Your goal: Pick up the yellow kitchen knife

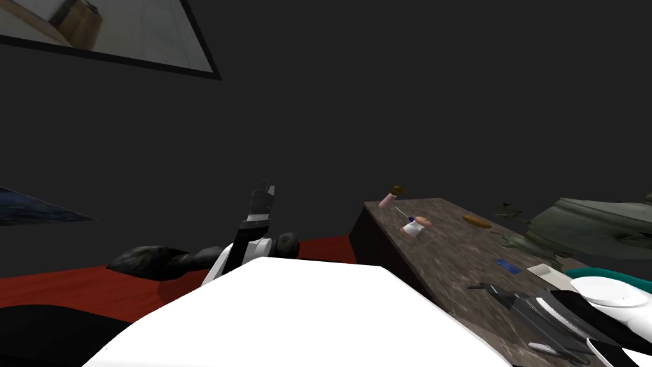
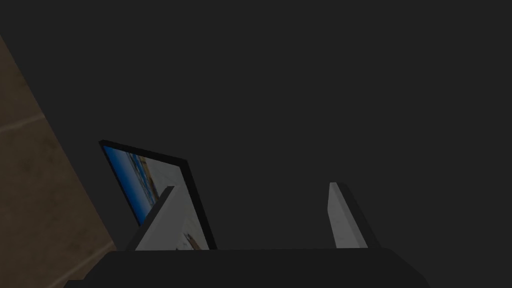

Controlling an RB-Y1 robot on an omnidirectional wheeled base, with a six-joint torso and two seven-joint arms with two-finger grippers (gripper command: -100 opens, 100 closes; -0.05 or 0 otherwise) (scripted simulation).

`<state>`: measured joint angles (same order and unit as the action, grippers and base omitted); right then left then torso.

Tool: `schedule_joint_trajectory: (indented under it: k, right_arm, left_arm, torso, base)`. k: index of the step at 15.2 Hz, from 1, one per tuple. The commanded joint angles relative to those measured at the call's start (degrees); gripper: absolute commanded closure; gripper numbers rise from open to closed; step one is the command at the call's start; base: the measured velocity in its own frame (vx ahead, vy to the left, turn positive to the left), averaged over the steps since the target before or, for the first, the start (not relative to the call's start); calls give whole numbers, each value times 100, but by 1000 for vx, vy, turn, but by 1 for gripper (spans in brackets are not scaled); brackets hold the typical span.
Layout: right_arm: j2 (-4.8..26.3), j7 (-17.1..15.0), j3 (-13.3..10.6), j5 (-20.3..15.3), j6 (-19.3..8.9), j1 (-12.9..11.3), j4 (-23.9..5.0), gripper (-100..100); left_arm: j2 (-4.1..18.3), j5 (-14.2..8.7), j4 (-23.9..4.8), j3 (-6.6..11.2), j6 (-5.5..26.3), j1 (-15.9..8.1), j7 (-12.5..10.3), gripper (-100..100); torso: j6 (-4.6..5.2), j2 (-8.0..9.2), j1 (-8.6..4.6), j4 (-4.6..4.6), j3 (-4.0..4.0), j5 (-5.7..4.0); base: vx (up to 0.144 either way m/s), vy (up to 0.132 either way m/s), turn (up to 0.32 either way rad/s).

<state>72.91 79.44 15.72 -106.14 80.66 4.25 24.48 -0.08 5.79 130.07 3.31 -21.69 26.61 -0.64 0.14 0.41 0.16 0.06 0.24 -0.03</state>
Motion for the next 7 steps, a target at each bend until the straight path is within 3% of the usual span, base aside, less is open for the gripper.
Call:
schedule_joint_trajectory:
  k: [1,2,3,6,7]
  right_arm:
    - [-87,158,-92,71,158,-125,-97,-100]
    - [-26,84,-47,14,37,-85,-100,-100]
    - [-185,84,-154,62,-120,-63,-123,-100]
    - [-164,111,-142,56,-89,-60,-114,-100]
    - [-172,68,-131,68,-95,-25,-61,100]
  left_arm:
    - [0,0,0,0,0,0,0,0]
    - [0,0,0,0,0,0,0,0]
    - [0,0,0,0,0,0,0,0]
    - [1,0,0,1,0,1,0,0]
    - [1,0,0,1,0,1,0,0]
  torso:
    - [0,0,0,0,0,0]
    - [-3,-8,-7,-3,-6,-3]
    - [-1,-15,-11,-4,-10,-3]
    - [-2,-43,-24,-11,-26,-7]
    - [-2,-46,-22,-12,-28,-6]
  base:
    - [-68,4,61]
    - [-58,2,39]
    - [-20,-9,52]
    - [3,-15,34]
    - [0,0,0]
